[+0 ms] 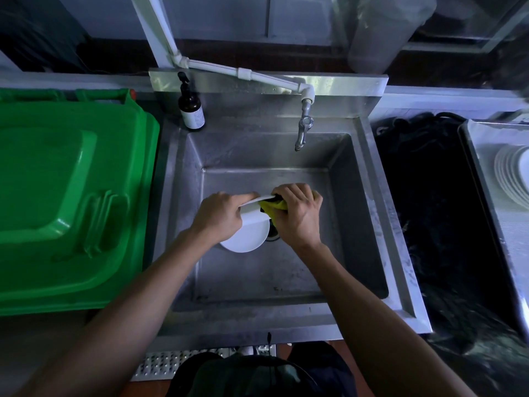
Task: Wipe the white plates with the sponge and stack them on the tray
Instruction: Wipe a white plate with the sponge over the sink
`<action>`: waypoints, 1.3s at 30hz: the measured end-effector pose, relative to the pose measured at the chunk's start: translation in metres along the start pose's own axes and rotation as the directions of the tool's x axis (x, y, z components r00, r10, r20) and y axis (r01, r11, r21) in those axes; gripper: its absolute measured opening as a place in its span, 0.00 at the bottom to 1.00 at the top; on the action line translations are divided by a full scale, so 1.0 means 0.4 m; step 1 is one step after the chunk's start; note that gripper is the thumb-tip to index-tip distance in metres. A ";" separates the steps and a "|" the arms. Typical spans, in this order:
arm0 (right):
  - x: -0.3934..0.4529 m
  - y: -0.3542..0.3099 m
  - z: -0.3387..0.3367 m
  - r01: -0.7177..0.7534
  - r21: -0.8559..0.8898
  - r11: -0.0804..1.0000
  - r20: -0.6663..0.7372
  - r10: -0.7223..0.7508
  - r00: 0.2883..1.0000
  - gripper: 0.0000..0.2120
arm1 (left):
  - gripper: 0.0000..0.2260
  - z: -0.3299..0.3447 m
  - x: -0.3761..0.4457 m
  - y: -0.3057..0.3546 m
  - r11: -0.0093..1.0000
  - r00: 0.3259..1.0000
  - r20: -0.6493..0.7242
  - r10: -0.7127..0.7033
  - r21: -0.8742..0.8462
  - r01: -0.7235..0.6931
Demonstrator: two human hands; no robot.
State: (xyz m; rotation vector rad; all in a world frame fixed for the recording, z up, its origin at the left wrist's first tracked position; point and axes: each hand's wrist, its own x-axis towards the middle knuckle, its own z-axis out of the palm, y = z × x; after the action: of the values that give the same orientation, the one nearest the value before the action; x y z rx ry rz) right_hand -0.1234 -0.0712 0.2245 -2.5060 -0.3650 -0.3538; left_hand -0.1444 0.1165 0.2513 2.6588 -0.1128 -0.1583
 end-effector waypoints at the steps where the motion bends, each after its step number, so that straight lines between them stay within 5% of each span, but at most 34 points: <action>1: 0.000 0.003 -0.002 0.008 0.001 1.000 -0.001 -0.008 1.000 0.12 | 0.29 0.006 -0.004 -0.001 1.000 1.000 -0.019 0.001 -0.010 -0.001; 10: -0.005 0.009 -0.028 -0.008 0.045 0.999 -0.018 0.009 1.000 0.12 | 0.17 0.027 -0.019 -0.018 0.992 0.987 -0.161 0.025 -0.120 -0.045; 19: -0.022 0.021 -0.031 -0.038 0.079 0.996 -0.061 0.043 0.997 0.13 | 0.15 0.092 -0.055 -0.085 0.917 0.965 -0.124 -0.231 -0.360 0.173; 21: -0.023 0.029 -0.034 -0.041 0.093 0.995 -0.077 0.048 0.996 0.13 | 0.15 0.116 -0.082 -0.102 0.755 0.920 -0.086 -0.381 -0.604 0.256; 22: -0.024 0.032 -0.034 -0.033 0.098 0.995 -0.091 0.042 0.995 0.13 | 0.13 0.126 -0.097 -0.106 0.586 0.858 -0.050 -0.511 -0.751 0.305; 24: -0.025 0.035 -0.035 -0.011 0.100 0.995 -0.122 0.023 0.992 0.12 | 0.11 0.136 -0.116 -0.096 0.030 0.637 0.247 -0.730 -0.920 0.391; 25: -0.025 0.034 -0.035 -0.001 0.098 0.995 -0.132 0.014 0.991 0.11 | 0.20 0.138 -0.120 -0.085 -0.242 0.563 0.459 -0.687 -0.876 0.418; 27: -0.027 0.033 -0.034 0.030 0.091 0.995 -0.149 -0.016 0.989 0.10 | 0.35 0.137 -0.113 -0.066 -0.491 0.566 0.689 -0.451 -0.722 0.487; 30: -0.034 0.028 -0.033 0.086 0.075 0.993 -0.159 -0.073 0.985 0.09 | 0.34 0.107 -0.061 -0.025 -0.567 0.617 0.719 -0.321 -0.667 0.483; 33: -0.043 0.027 -0.036 0.110 0.069 0.991 -0.156 -0.098 0.983 0.10 | 0.16 0.081 -0.018 0.001 -0.574 0.633 0.664 -0.398 -0.718 0.393; 39: -0.068 0.046 -0.036 0.106 0.073 0.992 -0.113 -0.097 0.989 0.11 | 0.10 0.068 0.000 0.011 -0.614 0.648 0.608 -0.459 -0.744 0.264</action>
State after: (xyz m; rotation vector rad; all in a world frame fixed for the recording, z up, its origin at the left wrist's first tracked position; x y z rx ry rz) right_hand -0.1448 -0.0992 0.2180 -2.3850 -0.4548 -0.5056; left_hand -0.1481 0.1003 0.2292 0.5351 0.9364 -0.2027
